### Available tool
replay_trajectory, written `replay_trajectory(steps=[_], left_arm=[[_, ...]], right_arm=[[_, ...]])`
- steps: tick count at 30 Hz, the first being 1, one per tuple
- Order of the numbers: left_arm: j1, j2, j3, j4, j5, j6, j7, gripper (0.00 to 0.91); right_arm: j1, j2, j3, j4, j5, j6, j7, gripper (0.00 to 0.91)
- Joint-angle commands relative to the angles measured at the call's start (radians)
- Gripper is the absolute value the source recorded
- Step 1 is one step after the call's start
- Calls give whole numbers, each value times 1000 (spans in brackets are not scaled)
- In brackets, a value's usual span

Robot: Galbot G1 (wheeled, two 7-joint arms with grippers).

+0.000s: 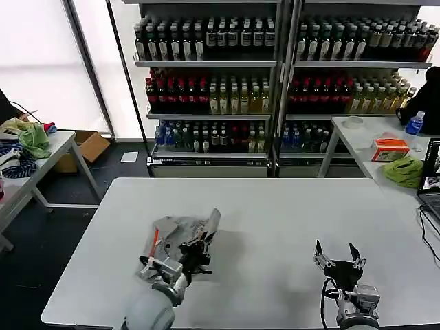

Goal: Fold and organize the clothes.

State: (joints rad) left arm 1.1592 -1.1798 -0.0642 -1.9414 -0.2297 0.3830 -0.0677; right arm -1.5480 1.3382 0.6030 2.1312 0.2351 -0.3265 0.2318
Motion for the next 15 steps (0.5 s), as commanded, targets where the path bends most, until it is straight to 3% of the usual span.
replay_trajectory(steps=[1,2,8,15], left_arm=[[-150,-104,165,108,-35,22,-20,252],[-153,-109,159,109,-60,9,-21,907],[-159,-136,146,87,-245,-106,-20,907],[-142,-132,93,45,-296,-143,-31,907]], right_arm=[[9,14,-15,-17,-11,-4,2,907],[19,13,-25,-24,-11,-6,3,907],[66,-1,-69,-40,-4,-36,12,907],[133,-13,-133,-65,54,-78,31,907]])
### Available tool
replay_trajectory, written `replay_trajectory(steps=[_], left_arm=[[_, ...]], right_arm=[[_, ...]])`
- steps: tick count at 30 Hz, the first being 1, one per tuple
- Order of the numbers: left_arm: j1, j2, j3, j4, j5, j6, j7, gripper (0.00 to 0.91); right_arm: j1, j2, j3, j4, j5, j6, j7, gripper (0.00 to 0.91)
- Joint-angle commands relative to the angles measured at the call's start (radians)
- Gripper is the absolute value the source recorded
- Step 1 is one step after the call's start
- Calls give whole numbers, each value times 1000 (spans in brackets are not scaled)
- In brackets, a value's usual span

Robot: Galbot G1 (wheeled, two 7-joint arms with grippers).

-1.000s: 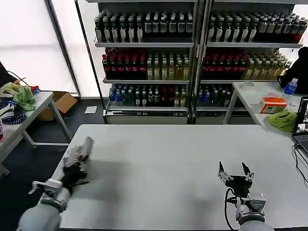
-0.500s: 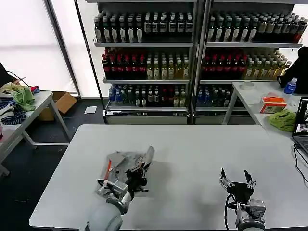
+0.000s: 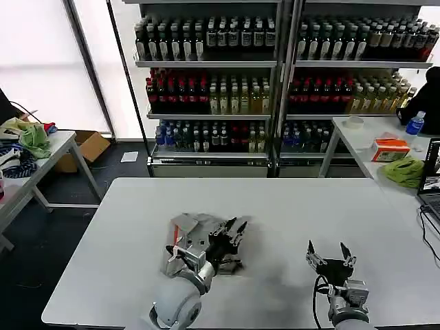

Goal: Fold and organize the clothes.

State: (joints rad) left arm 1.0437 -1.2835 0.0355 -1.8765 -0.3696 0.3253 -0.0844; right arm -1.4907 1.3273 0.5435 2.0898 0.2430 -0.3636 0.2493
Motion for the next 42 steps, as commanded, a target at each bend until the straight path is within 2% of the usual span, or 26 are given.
replay_trajectory(steps=[1,2,7,10,15,27,28,31,42], left_arm=[[-22,-21,-27,-24,-155,-85,-24,907],[-18,-13,-49,-27,-155,-83,-40,907],[-9,44,-142,-39,-126,-12,-130,907],[5,87,-196,-53,-105,16,-157,907],[54,127,-279,-82,-102,49,-170,907],[148,114,-445,-136,-93,51,-190,907],[155,114,-454,-137,-91,51,-192,907],[164,116,-473,-128,-86,50,-205,907],[185,128,-508,-127,-91,49,-208,907]], right_arm=[[87,-4,-86,-25,81,-43,18,907],[90,-4,-91,-25,81,-43,18,907],[164,-38,-180,3,345,-117,68,907],[216,-60,-224,-1,461,-159,103,907],[288,-81,-290,-40,578,-200,155,907],[352,-21,-355,-153,615,-199,202,907],[359,-15,-362,-162,616,-199,212,867],[373,-1,-374,-194,617,-201,227,836],[391,23,-395,-250,613,-213,258,766]])
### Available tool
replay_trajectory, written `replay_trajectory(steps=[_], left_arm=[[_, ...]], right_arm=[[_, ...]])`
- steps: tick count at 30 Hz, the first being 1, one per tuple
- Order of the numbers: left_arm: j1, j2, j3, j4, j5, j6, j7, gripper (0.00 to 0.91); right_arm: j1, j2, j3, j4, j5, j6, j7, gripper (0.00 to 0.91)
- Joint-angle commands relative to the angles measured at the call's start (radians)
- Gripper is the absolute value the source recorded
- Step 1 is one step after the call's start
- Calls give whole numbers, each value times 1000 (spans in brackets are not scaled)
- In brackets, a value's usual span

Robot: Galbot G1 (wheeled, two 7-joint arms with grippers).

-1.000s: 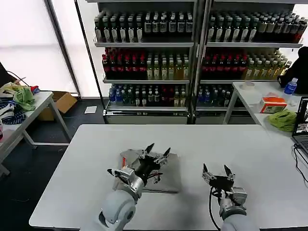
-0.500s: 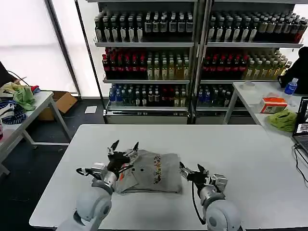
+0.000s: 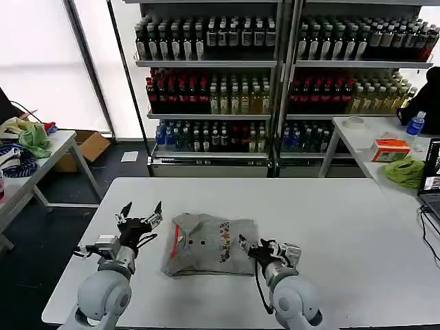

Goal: Fold and organize the clothes.

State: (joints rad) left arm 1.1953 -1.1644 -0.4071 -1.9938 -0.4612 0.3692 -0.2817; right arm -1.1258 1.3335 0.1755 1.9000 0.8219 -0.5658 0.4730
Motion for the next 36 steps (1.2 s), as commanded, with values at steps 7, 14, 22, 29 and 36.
replay_trajectory(steps=[7,14,22,29,36], left_arm=[[44,5,-60,-9,1,7,-11,907],[48,-2,-55,-9,3,15,-14,907],[49,-7,-56,-12,4,19,-16,907],[43,-8,-68,-13,-1,21,-19,907],[44,-20,-66,-11,1,22,-19,907]], right_arm=[[17,14,-27,-65,-6,2,30,0],[10,-7,-26,-50,-52,18,7,0],[17,-29,-4,-37,-101,26,-11,0],[34,-103,37,-40,-94,21,-40,0],[48,-189,72,-56,-97,-1,-69,0]])
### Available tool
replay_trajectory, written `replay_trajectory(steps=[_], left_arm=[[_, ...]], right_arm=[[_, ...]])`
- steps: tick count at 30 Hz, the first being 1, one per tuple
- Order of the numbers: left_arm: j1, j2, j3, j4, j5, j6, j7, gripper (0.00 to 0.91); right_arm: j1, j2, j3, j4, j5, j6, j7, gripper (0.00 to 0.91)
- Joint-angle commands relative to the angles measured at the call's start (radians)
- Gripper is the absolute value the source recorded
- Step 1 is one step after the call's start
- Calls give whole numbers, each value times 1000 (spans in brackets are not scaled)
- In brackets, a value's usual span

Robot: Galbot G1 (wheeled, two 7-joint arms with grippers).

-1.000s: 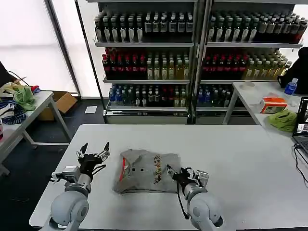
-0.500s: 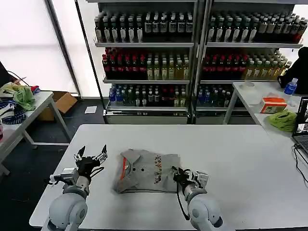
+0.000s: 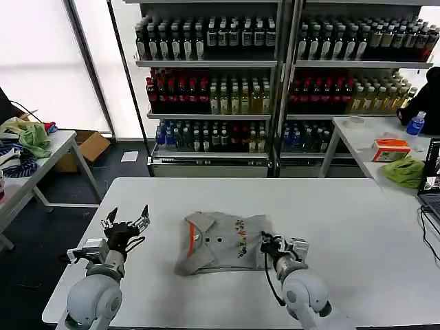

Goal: Fold and organize the clothes.

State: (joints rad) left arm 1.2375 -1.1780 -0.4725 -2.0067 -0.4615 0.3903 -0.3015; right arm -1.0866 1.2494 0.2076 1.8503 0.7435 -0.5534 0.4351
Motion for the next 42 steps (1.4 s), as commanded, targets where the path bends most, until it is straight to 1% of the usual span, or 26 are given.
replay_trajectory(steps=[1,4,5,6,7,10,12,14,17,19,20,21,22,24,25,29,33,35,38,42], left_arm=[[1,-9,0,2,2,1,1,907],[1,-13,3,-1,3,3,1,907],[2,-14,4,-1,4,4,2,907],[3,-14,4,-1,4,4,2,907],[5,-15,4,-3,5,4,2,907],[16,-15,2,-8,6,4,3,907],[25,-15,0,-12,7,4,4,907],[31,-16,-1,-15,7,4,5,907],[38,-17,-1,-20,10,5,6,907],[38,-18,2,-23,12,6,6,907],[37,-19,2,-25,12,7,6,907],[37,-20,4,-27,12,9,6,907],[38,-20,5,-29,12,9,6,907],[41,-20,7,-30,14,11,7,907],[43,-20,7,-33,13,11,7,907],[55,-20,2,-35,13,10,8,907],[66,-22,-1,-32,13,8,9,907],[67,-25,-1,-34,14,8,9,907],[63,-28,-1,-33,14,9,9,907],[64,-30,-6,-31,12,7,9,907]], right_arm=[[2,-113,44,-7,-22,-15,-37,0],[1,-111,49,-19,-57,-10,-50,0],[3,-109,50,-24,-75,-9,-54,30],[4,-108,50,-26,-85,-8,-55,181],[5,-107,51,-29,-110,-7,-64,907],[3,-107,59,-26,-176,8,-83,907],[-8,-108,73,-1,-195,26,-91,907],[-27,-108,88,38,-193,35,-98,907],[-64,-108,103,149,-185,56,-118,907],[-88,-114,96,198,-156,50,-121,907],[-105,-119,81,227,-124,31,-119,907],[-118,-122,74,246,-105,22,-115,907],[-136,-128,56,267,-55,4,-99,907],[-157,-135,33,287,-11,-25,-74,907],[-165,-140,22,288,9,-25,-68,907],[-177,-164,1,270,35,-25,-47,907],[-171,-156,-7,263,16,-26,-33,907],[-166,-150,-18,257,-17,-26,-26,907],[-157,-143,-36,244,-38,-26,-19,907],[-154,-137,-48,229,-72,-26,6,907]])
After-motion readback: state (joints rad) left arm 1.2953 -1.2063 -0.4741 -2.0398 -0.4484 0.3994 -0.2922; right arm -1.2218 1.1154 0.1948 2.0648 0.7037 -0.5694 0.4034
